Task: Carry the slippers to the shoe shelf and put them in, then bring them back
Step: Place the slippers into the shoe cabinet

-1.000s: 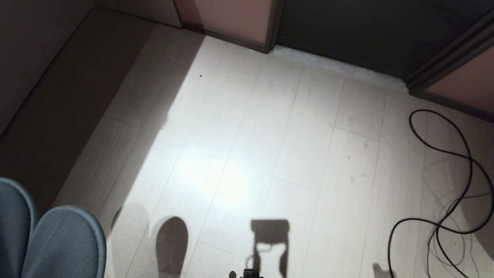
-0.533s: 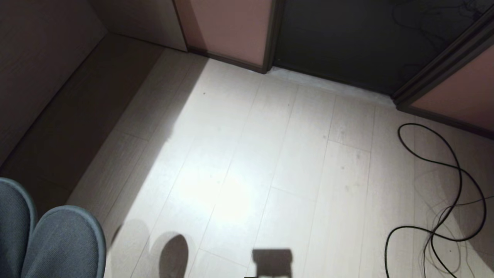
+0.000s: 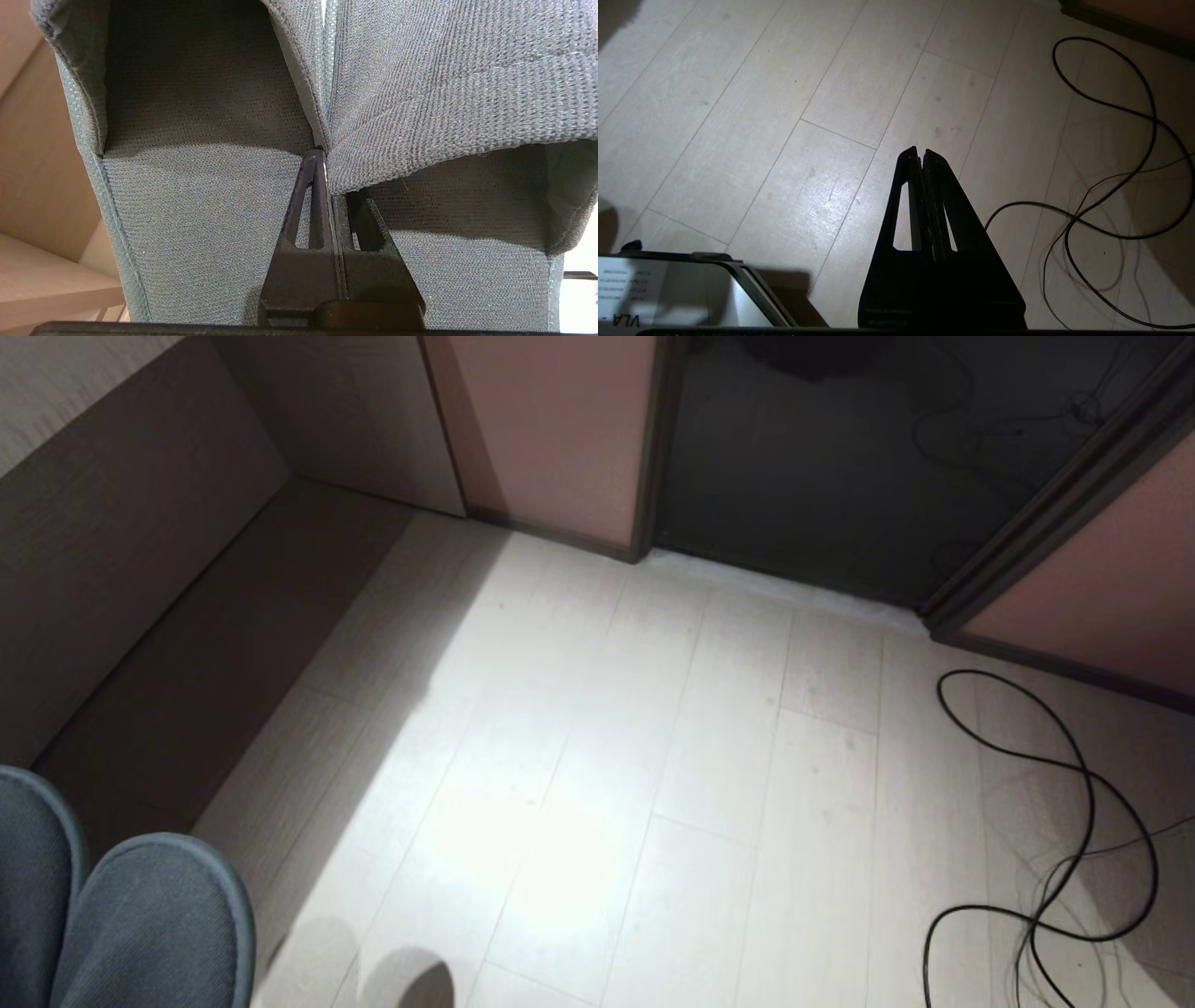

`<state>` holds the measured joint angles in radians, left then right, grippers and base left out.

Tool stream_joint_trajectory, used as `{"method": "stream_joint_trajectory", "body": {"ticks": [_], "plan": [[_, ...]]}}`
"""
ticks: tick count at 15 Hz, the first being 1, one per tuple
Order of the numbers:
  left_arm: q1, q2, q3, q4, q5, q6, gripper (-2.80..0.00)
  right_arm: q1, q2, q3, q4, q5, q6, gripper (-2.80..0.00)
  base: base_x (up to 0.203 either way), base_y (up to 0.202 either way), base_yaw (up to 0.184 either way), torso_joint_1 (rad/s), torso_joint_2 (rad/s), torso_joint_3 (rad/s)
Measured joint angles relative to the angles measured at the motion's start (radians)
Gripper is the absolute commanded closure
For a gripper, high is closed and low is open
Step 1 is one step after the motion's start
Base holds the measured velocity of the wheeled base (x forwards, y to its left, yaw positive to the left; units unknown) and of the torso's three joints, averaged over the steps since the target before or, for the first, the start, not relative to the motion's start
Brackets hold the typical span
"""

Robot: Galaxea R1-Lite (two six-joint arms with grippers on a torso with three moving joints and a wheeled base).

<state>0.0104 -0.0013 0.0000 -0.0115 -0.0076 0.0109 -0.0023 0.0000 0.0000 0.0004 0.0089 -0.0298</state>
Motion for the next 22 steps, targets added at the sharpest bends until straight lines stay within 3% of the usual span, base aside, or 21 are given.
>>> {"method": "stream_joint_trajectory", "body": {"ticks": [22], "plan": [[0.0,0.0,0.0,-0.009,0.001,-0.012,0.0,0.0,0.0,0.0,0.0,0.0,0.001,0.0,0.0,0.0,0.0,0.003,0.0,0.203]]}}
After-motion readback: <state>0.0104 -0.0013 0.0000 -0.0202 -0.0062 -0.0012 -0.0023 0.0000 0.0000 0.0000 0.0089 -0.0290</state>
